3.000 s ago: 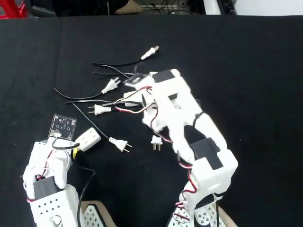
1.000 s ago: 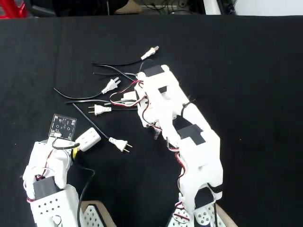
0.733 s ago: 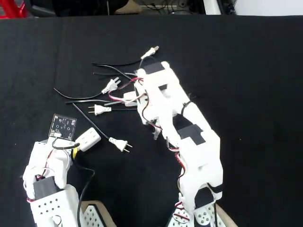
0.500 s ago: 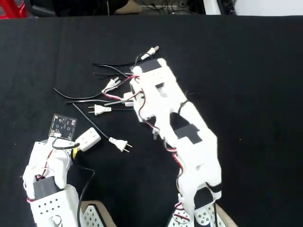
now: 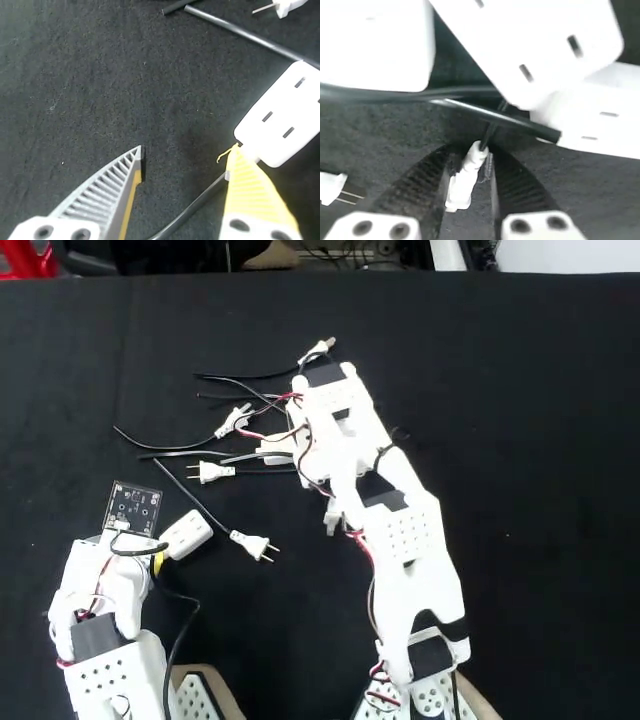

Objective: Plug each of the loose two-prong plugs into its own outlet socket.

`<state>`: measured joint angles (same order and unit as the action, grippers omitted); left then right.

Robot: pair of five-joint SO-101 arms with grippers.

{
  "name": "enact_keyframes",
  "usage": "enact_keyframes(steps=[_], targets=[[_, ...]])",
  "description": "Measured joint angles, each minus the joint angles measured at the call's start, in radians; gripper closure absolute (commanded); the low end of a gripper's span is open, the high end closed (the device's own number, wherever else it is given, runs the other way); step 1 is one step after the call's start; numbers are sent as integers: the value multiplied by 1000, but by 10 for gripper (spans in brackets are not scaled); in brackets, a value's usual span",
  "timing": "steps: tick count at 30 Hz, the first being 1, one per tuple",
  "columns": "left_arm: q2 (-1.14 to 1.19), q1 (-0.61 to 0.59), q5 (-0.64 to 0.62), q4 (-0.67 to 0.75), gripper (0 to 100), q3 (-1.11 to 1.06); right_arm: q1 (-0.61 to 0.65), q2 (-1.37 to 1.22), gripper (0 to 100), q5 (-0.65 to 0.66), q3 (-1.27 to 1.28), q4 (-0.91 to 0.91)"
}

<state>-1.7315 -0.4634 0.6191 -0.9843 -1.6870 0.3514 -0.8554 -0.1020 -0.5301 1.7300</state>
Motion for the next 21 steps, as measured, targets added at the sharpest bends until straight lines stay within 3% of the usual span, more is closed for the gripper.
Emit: enact_keyframes(steps=[13,21], targets=[[0,0,0,0,733,0,29,31,986,-2,64,0],[0,0,0,0,733,0,147,290,983,28,319,0]])
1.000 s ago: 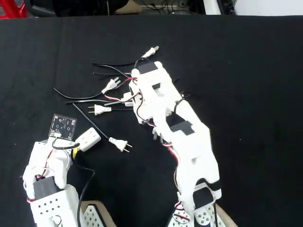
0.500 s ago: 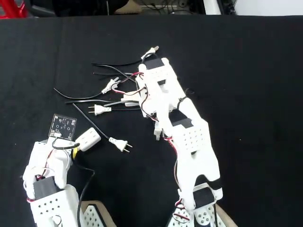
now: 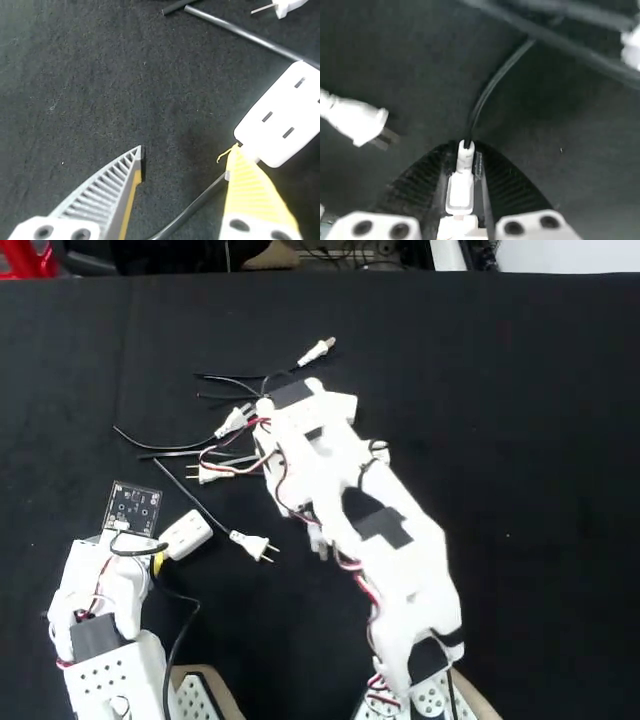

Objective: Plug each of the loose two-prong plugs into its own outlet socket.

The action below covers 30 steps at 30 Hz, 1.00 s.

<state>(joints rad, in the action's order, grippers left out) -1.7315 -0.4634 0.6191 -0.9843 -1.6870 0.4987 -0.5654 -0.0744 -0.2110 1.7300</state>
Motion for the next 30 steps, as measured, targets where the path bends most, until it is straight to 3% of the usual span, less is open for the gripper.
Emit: enact_keyframes(steps=[8,22,27,30], targets=[[0,0,0,0,733,0,6,-32,840,103,115,-29],[0,0,0,0,733,0,6,-87,841,149,81,-2],[0,0,0,0,733,0,6,-71,959,149,126,-2],[0,0,0,0,733,0,6,-61,959,149,135,-2]])
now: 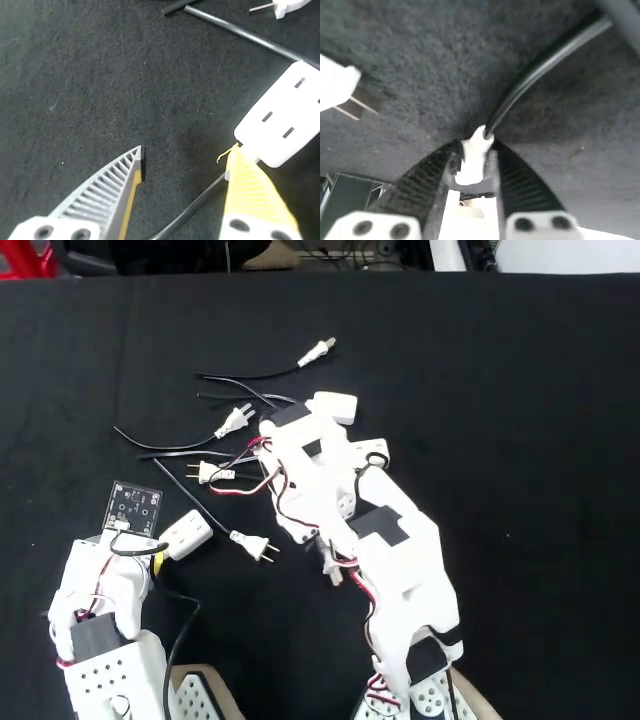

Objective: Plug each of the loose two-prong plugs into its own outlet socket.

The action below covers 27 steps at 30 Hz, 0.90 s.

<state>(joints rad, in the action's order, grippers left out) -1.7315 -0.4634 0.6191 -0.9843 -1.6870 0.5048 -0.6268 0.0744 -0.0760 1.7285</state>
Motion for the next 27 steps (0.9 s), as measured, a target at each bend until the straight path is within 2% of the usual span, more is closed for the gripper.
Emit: enact_keyframes(steps=[18,23,27], targets=[[0,0,0,0,733,0,0,2,987,-2,20,0],[0,0,0,0,733,0,69,144,987,0,172,-5],[0,0,0,0,733,0,71,345,987,18,284,-83]])
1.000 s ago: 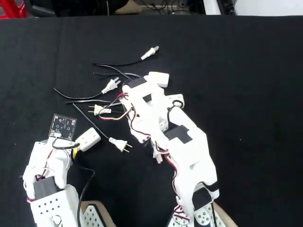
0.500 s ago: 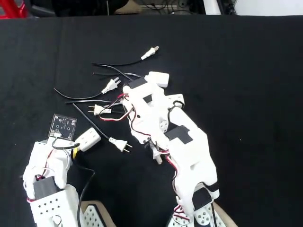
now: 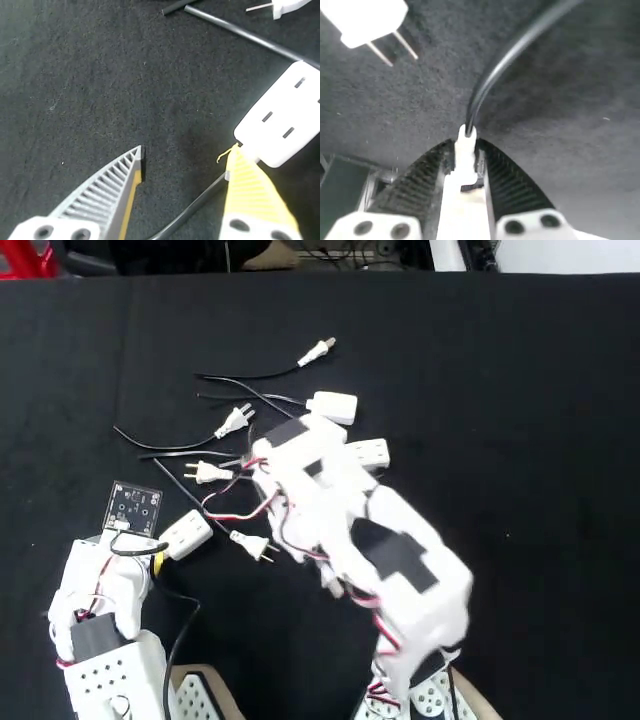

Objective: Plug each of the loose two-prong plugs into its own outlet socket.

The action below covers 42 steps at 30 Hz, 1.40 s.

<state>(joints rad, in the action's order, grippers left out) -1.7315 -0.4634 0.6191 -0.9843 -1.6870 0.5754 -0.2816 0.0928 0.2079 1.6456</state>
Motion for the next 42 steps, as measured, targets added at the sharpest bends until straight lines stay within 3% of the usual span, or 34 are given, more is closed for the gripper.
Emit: enact_keyframes(steps=[10,13,21,27,31,35,42], targets=[[0,0,0,0,733,0,-35,563,987,38,140,-21],[0,0,0,0,733,0,-32,707,987,107,140,-9],[0,34,0,0,733,0,114,1100,987,169,153,-41],[0,112,-12,0,734,5,164,1353,987,167,374,-334],[-9,195,-176,21,734,107,166,1419,987,112,657,-669],[-14,245,-364,138,734,195,190,1432,987,48,902,-991],[-14,325,-535,204,734,230,213,1432,987,32,990,-1126]])
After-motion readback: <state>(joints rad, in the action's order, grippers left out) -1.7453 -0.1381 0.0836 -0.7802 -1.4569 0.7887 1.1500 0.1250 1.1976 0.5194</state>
